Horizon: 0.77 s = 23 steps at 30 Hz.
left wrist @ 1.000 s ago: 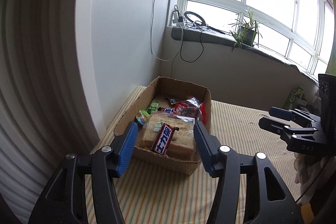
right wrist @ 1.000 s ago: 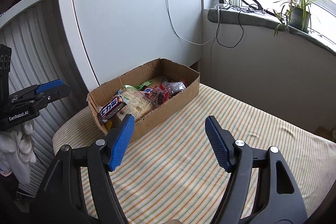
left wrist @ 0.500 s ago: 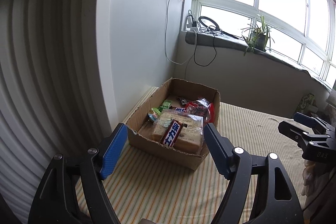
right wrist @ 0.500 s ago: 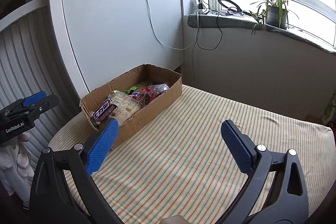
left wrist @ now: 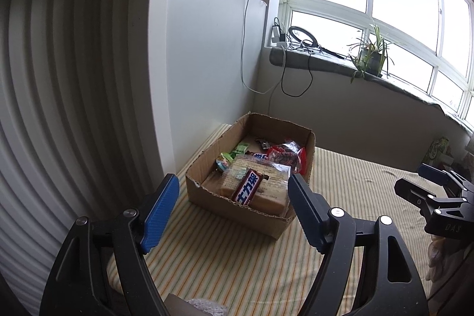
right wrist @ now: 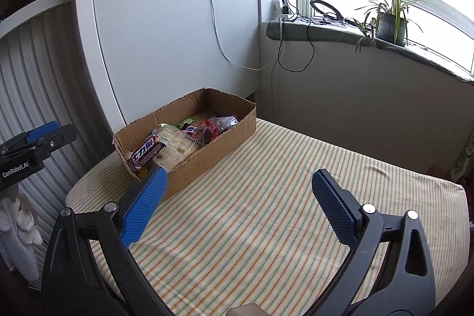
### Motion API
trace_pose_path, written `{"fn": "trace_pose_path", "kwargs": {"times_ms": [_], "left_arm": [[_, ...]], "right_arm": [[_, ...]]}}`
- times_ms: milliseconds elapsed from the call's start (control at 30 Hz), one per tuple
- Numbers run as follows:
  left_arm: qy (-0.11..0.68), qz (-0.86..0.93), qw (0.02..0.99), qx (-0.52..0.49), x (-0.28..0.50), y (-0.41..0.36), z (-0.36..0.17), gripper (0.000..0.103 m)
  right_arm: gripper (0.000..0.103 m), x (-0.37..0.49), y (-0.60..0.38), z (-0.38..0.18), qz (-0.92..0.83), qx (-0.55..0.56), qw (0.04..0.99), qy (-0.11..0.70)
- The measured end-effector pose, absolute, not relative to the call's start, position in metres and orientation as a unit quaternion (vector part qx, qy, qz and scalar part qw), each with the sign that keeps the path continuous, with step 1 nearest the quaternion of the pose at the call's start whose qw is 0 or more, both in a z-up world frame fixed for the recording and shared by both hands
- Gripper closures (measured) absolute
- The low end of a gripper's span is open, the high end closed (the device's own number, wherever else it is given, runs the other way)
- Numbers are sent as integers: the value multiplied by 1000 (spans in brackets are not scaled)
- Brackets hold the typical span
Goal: Organize snacks
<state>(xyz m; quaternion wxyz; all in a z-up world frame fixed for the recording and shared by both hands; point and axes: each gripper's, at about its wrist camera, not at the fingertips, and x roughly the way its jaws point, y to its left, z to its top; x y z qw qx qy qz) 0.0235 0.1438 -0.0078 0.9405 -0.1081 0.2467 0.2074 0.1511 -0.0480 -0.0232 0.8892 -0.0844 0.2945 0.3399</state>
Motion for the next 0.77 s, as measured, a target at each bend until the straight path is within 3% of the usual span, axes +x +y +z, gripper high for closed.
{"fn": "trace_pose_path", "kwargs": {"times_ms": [767], "left_arm": [[246, 213, 939, -110, 32, 135, -12, 23]], "right_arm": [[3, 161, -59, -29, 341, -88, 885, 304]]}}
